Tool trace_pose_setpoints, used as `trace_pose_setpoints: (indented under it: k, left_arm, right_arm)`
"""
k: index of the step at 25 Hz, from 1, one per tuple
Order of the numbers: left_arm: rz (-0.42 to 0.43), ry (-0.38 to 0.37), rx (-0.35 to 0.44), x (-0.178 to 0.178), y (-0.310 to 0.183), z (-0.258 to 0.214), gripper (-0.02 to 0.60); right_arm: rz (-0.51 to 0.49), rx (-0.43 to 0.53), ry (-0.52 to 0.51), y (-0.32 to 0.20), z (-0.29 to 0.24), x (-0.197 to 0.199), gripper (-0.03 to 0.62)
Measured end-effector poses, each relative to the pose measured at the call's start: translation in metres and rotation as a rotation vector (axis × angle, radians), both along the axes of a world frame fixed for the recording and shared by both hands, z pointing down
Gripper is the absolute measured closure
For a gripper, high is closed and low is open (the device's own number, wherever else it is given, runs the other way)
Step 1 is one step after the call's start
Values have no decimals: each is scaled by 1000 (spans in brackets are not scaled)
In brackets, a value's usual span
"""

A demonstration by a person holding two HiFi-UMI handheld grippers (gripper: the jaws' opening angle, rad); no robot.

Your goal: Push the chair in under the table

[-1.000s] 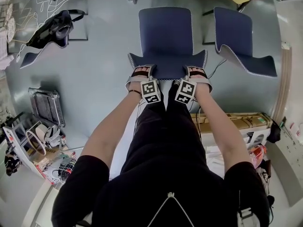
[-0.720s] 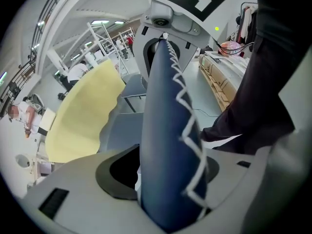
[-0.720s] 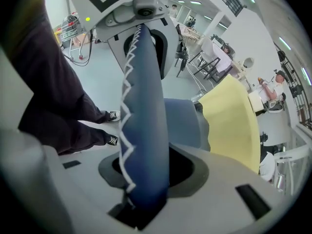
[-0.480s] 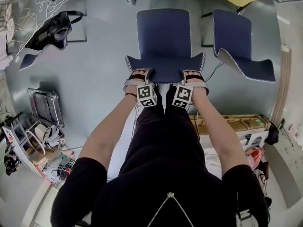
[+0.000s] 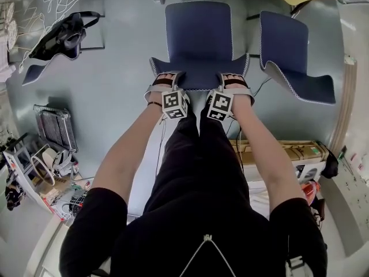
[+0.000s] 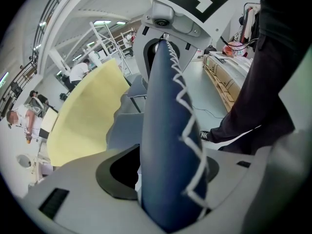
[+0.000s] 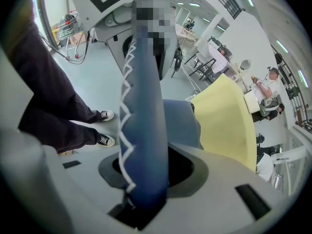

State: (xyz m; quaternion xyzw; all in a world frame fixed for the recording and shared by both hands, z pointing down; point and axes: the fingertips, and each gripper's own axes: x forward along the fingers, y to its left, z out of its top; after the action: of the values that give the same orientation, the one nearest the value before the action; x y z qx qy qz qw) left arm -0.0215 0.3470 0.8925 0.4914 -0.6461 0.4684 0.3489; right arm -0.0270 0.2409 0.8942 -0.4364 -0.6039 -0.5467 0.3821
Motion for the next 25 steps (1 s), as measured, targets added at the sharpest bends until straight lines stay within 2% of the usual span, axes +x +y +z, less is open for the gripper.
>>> trace_pose_setpoints:
  k: [7, 25]
  left_arm:
    - [0, 26, 5, -24, -3, 0, 339]
    - [-21, 27, 6, -87, -1, -1, 340]
  right_arm:
    - [-13, 0, 2, -2, 0, -26, 448]
    - [-42, 4, -5, 1, 0, -93, 454]
